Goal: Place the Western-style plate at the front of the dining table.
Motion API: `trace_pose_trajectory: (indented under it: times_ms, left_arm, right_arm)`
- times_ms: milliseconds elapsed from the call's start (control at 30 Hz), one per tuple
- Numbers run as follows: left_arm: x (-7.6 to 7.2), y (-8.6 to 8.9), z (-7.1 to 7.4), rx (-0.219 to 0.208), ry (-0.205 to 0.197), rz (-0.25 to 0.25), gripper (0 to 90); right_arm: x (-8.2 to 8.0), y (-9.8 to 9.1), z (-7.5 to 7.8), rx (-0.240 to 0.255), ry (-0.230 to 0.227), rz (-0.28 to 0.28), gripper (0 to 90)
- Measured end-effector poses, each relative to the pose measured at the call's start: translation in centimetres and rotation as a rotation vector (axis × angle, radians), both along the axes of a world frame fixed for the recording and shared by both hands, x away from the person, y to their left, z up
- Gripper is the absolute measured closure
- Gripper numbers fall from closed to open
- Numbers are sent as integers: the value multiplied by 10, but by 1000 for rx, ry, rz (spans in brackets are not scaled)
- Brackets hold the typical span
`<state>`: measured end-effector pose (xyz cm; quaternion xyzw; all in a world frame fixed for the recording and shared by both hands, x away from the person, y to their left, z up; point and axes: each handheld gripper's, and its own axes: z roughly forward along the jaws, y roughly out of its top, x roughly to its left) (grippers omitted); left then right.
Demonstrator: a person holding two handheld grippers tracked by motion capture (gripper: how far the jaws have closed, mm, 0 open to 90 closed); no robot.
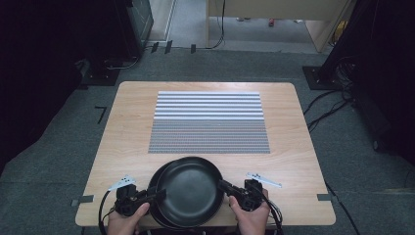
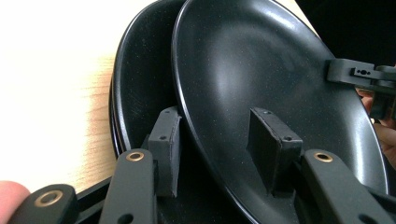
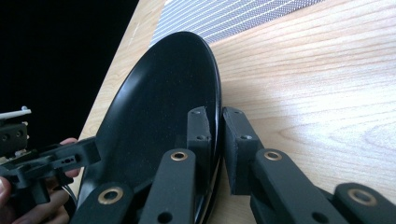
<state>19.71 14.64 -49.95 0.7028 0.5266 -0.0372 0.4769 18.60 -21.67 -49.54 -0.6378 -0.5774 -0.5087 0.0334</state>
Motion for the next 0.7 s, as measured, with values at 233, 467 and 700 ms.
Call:
trace_pose_trajectory:
  times_ms: [233, 467, 700]
  left_arm:
    - [2, 0, 0, -23, 32, -1, 548]
    - [5, 2, 0, -28, 79, 5, 623]
    - [5, 3, 4, -45, 68, 26, 755]
  right_arm:
    - [2, 0, -1, 9, -7, -9, 829]
    - [2, 0, -2, 23, 3, -24, 837]
    - [5, -1, -1, 36, 6, -53, 859]
